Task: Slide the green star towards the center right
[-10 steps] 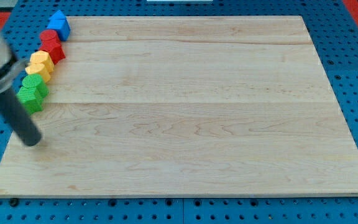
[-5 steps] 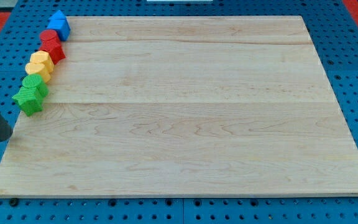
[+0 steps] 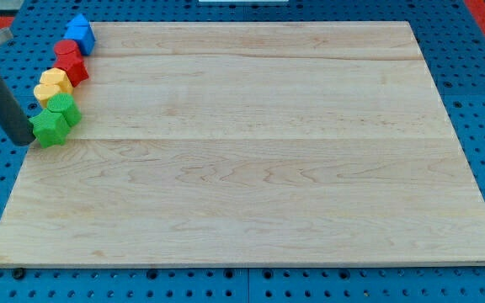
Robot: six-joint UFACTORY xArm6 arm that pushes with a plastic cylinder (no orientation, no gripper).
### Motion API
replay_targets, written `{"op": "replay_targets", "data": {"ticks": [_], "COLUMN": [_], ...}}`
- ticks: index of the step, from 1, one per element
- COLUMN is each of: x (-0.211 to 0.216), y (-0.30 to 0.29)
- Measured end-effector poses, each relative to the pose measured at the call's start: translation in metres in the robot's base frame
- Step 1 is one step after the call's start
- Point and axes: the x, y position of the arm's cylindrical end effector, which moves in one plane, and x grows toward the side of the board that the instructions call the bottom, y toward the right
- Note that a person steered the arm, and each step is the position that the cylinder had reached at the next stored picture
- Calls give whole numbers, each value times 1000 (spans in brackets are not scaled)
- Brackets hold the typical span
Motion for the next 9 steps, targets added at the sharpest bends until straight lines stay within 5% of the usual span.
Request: {"op": "replay_targets", "data": {"ticks": [5,9], "x": [-98,-15], "y": [116,311]}}
